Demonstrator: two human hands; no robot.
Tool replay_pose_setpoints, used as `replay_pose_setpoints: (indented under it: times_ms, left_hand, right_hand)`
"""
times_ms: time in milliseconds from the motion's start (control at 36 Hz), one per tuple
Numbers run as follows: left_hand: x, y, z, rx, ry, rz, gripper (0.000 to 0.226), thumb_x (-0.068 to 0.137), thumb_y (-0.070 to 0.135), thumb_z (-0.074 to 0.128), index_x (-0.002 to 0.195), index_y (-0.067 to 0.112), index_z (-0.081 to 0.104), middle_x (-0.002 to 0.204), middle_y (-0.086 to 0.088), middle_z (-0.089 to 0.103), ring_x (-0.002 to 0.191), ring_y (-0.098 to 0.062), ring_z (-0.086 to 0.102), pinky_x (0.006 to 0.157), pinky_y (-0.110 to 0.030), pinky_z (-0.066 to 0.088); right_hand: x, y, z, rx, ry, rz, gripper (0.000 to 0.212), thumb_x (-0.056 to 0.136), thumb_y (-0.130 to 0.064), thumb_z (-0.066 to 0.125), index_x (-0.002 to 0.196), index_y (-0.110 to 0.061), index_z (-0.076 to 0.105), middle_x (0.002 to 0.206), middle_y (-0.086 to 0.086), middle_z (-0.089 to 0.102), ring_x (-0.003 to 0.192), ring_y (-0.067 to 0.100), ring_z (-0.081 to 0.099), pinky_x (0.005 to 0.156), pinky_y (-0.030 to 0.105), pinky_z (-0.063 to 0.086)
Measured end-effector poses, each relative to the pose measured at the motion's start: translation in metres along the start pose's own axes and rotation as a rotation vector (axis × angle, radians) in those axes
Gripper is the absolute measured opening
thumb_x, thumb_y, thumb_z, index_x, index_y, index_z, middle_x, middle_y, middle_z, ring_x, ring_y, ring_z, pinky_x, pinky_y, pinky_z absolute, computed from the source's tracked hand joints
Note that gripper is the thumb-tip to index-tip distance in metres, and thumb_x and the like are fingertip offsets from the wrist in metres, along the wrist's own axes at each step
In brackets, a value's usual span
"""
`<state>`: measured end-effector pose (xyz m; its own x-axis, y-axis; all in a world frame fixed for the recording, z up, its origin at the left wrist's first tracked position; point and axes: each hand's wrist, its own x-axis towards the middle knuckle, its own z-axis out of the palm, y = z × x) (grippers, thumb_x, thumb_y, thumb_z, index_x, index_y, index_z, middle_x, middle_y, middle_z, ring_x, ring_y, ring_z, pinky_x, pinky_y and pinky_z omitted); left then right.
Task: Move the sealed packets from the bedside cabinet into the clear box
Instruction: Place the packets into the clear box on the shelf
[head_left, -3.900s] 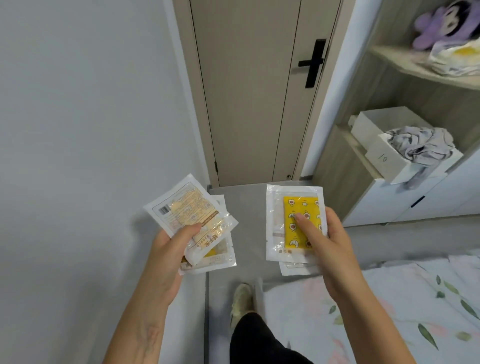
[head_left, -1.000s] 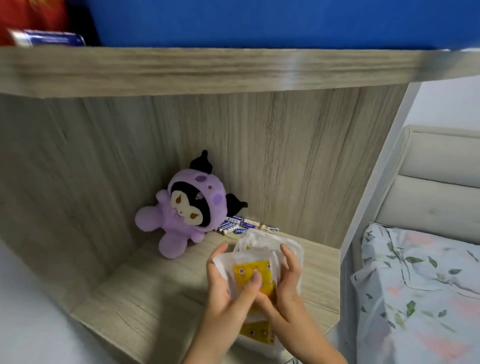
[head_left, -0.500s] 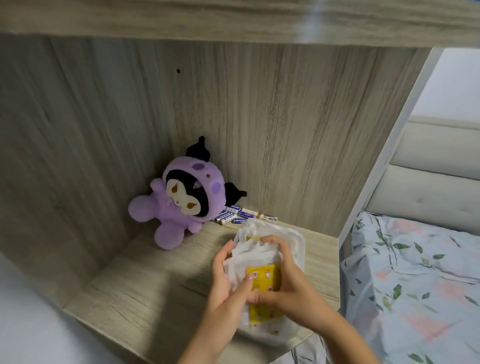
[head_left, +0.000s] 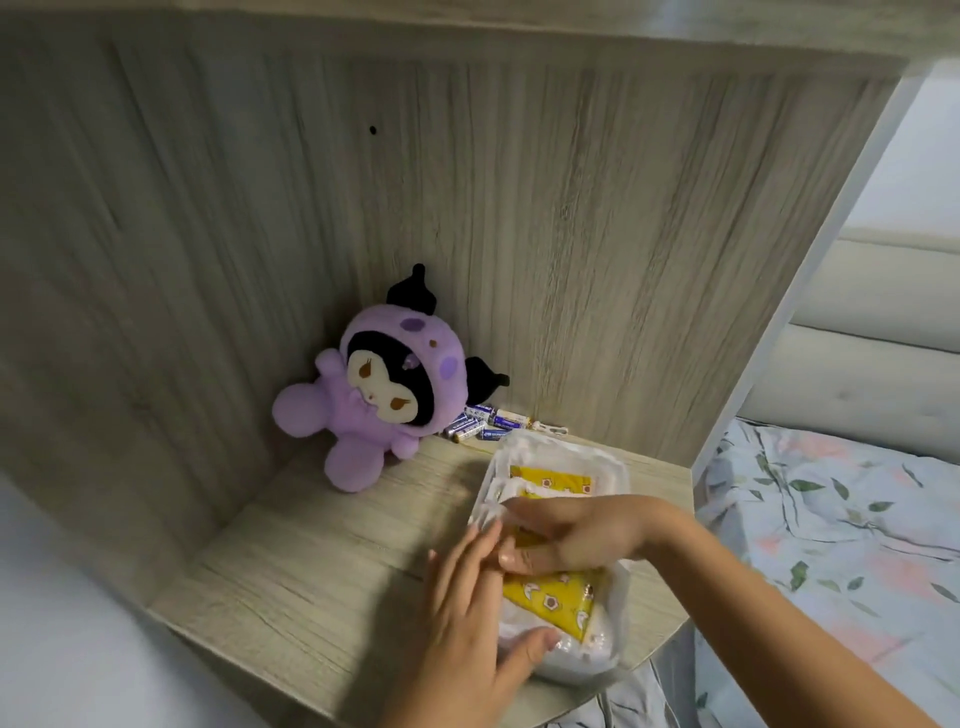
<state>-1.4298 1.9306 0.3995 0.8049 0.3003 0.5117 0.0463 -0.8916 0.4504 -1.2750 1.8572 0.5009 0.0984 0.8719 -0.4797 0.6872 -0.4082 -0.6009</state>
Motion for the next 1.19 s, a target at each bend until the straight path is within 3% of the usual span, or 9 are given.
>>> replay_pose_setpoints:
  times_ms: [111,194,306,389,472,611,750,972,1194]
  left_hand:
    - [0.0,0.008,0.0,0.184,-0.02,-0.042,0.059,0.083,0.06,0.041,0.12,0.015,0.048,0.131,-0.014,0.058,0.124,-0.019,0.043,0.109,-0.04,0.014]
    - [-0.001,0.014,0.005,0.249,0.015,-0.102,0.061,0.065,0.051,0.047,0.114,0.015,0.05,0.127,-0.015,0.062,0.122,-0.018,0.044,0.109,-0.043,0.013]
    - [0.0,0.022,0.006,0.353,-0.021,-0.195,0.07,0.063,0.043,0.042,0.119,0.006,0.061,0.119,-0.01,0.068,0.119,-0.016,0.054,0.107,-0.052,0.011]
    - [0.002,0.027,0.006,0.393,-0.01,-0.205,0.067,0.064,0.038,0.04,0.116,0.005,0.066,0.113,-0.008,0.07,0.102,-0.017,0.069,0.108,-0.056,0.008]
    - [0.003,0.029,0.009,0.42,-0.018,-0.245,0.065,0.062,0.036,0.038,0.106,0.003,0.073,0.113,-0.01,0.07,0.098,-0.019,0.071,0.108,-0.056,0.007]
    - [0.004,0.034,0.017,0.363,-0.057,-0.341,0.068,0.057,0.04,0.037,0.108,0.004,0.063,0.12,-0.019,0.065,0.109,-0.025,0.054,0.108,-0.052,0.01]
    - [0.005,0.038,0.018,0.295,-0.047,-0.316,0.058,0.056,0.04,0.039,0.106,0.011,0.047,0.117,-0.019,0.066,0.106,-0.022,0.048,0.088,-0.049,0.03]
    - [0.007,0.032,0.021,0.299,-0.094,-0.346,0.07,0.057,0.041,0.039,0.115,0.002,0.045,0.101,-0.022,0.072,0.102,-0.021,0.047,0.08,-0.043,0.036]
    - [0.011,0.046,0.006,0.322,-0.294,-0.421,0.069,0.053,0.041,0.036,0.092,-0.002,0.074,0.096,-0.018,0.074,0.085,-0.024,0.072,0.064,-0.054,0.057]
  right_hand:
    - [-0.001,0.006,0.02,-0.124,0.391,-0.037,0.054,0.095,-0.034,0.053,0.141,-0.01,0.037,0.137,0.003,0.05,0.128,0.015,0.045,0.103,0.021,0.034]
    - [-0.002,0.012,0.036,-0.214,0.519,-0.15,0.05,0.095,-0.026,0.053,0.141,-0.011,0.04,0.137,0.006,0.051,0.128,0.016,0.045,0.107,0.024,0.034]
    - [-0.005,0.023,0.049,-0.238,0.488,-0.182,0.048,0.099,-0.034,0.041,0.144,-0.018,0.038,0.149,-0.002,0.038,0.139,0.009,0.032,0.115,0.022,0.024]
    - [-0.006,0.028,0.055,-0.251,0.455,-0.18,0.071,0.089,-0.06,0.012,0.149,-0.024,0.026,0.155,-0.009,0.026,0.141,0.006,0.025,0.115,0.015,0.015]
    - [-0.006,0.029,0.056,-0.33,0.414,-0.17,0.079,0.083,-0.061,0.001,0.151,-0.024,0.019,0.158,-0.01,0.017,0.143,0.003,0.016,0.112,0.01,0.003]
    - [-0.009,0.029,0.057,-0.382,0.412,-0.188,0.075,0.087,-0.056,0.0,0.151,-0.022,0.018,0.159,-0.006,0.017,0.141,0.01,0.023,0.109,0.011,0.006]
    - [-0.014,0.027,0.052,-0.333,0.321,-0.208,0.086,0.079,-0.062,-0.003,0.152,-0.017,0.003,0.156,-0.011,-0.008,0.143,-0.002,-0.012,0.11,0.007,-0.012]
    - [-0.011,0.031,0.051,-0.31,0.304,-0.196,0.089,0.075,-0.068,-0.005,0.152,-0.022,0.002,0.158,-0.011,-0.004,0.143,-0.004,-0.008,0.115,0.014,-0.005]
    - [-0.015,0.032,0.053,-0.016,0.502,-0.332,0.073,0.087,-0.068,0.016,0.145,-0.027,0.031,0.151,-0.023,0.017,0.139,-0.015,0.009,0.113,0.007,0.006]
